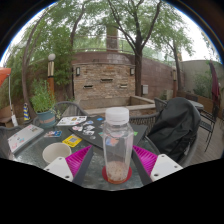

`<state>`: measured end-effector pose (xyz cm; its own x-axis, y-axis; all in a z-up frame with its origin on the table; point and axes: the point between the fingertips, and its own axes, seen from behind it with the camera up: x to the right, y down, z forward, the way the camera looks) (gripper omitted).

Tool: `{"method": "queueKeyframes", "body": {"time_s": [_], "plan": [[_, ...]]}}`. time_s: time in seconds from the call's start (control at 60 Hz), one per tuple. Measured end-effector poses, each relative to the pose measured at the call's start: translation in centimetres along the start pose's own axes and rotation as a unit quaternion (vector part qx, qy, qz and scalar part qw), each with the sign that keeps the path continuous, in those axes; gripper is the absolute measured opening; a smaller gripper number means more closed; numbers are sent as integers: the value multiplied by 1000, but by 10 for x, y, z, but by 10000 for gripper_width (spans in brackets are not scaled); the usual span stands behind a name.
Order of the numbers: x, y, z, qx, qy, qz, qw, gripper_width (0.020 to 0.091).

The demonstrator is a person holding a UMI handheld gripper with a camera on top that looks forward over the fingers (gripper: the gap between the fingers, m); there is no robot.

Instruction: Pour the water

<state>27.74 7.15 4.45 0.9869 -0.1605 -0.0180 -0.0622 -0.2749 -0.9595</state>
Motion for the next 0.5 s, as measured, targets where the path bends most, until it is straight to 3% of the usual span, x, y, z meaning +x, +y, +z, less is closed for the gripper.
{"method": "queueKeyframes", "body": {"time_s": [0.15, 0.333, 0.433, 0.5], "plan": [[4, 3, -60, -45, 53, -2, 998, 835], [-16, -20, -187, -124, 118, 35, 985, 830], [-55, -48, -257, -151, 116, 71, 979, 831], [-82, -73, -294, -145, 98, 90, 981, 833]]}}
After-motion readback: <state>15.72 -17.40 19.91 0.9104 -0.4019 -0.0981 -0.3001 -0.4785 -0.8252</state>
